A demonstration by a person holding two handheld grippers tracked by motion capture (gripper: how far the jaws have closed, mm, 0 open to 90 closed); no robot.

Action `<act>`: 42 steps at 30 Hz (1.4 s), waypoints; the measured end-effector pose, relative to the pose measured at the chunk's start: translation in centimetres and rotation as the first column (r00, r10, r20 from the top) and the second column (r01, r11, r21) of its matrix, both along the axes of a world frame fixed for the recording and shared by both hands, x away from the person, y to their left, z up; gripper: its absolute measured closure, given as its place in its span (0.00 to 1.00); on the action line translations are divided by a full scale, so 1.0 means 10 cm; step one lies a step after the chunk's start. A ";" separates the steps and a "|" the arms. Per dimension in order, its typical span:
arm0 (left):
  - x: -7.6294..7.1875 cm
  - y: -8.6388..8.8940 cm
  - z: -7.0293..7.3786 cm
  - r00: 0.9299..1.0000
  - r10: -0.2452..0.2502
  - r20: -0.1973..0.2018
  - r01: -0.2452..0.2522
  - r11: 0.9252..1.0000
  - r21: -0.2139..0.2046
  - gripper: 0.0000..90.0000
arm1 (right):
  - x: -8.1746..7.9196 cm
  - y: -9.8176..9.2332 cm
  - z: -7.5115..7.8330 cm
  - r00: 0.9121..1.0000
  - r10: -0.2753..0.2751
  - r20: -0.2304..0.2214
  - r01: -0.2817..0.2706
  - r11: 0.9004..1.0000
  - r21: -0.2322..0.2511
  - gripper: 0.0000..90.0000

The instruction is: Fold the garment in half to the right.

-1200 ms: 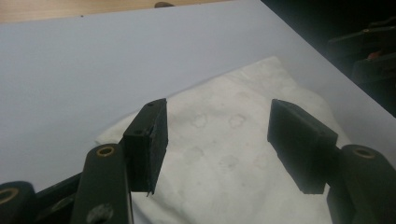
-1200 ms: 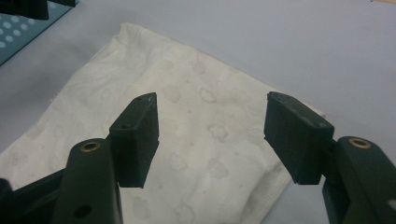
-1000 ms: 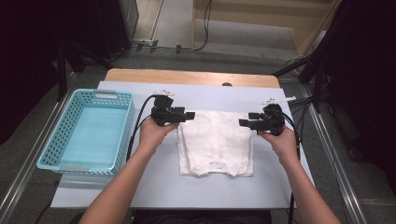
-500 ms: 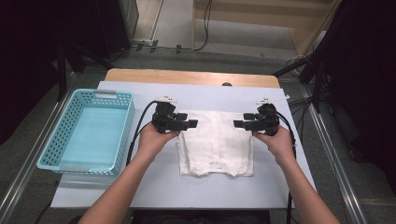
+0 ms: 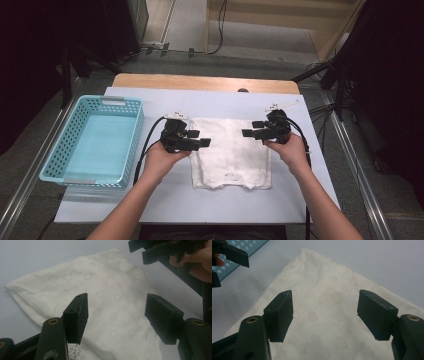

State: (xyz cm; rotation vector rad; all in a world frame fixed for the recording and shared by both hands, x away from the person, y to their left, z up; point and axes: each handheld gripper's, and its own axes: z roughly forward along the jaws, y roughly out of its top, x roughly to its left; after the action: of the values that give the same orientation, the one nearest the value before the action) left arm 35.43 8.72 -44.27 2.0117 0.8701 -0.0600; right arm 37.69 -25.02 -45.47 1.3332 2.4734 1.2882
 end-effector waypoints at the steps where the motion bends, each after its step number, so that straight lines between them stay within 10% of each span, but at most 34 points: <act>1: -0.02 0.01 0.00 1.000 -0.001 0.001 0.001 1.000 -0.002 0.39 | 0.01 0.02 0.00 1.000 0.003 -0.002 -0.003 1.000 0.001 0.31; 18: -0.17 0.11 -0.01 1.000 0.008 -0.003 -0.008 1.000 -0.025 0.39 | 0.11 0.28 0.01 0.998 0.057 -0.001 -0.057 0.998 -0.018 0.32; 42: -0.43 0.10 -0.15 1.000 0.011 -0.003 -0.011 0.999 0.051 0.39 | 0.21 0.61 0.02 0.993 0.122 0.003 -0.122 0.992 -0.029 0.32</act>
State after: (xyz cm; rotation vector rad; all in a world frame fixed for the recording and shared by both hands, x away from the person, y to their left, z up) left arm 31.13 9.72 -45.81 2.0546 0.8926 -0.0350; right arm 39.79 -18.90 -45.31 1.1884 2.5963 1.2718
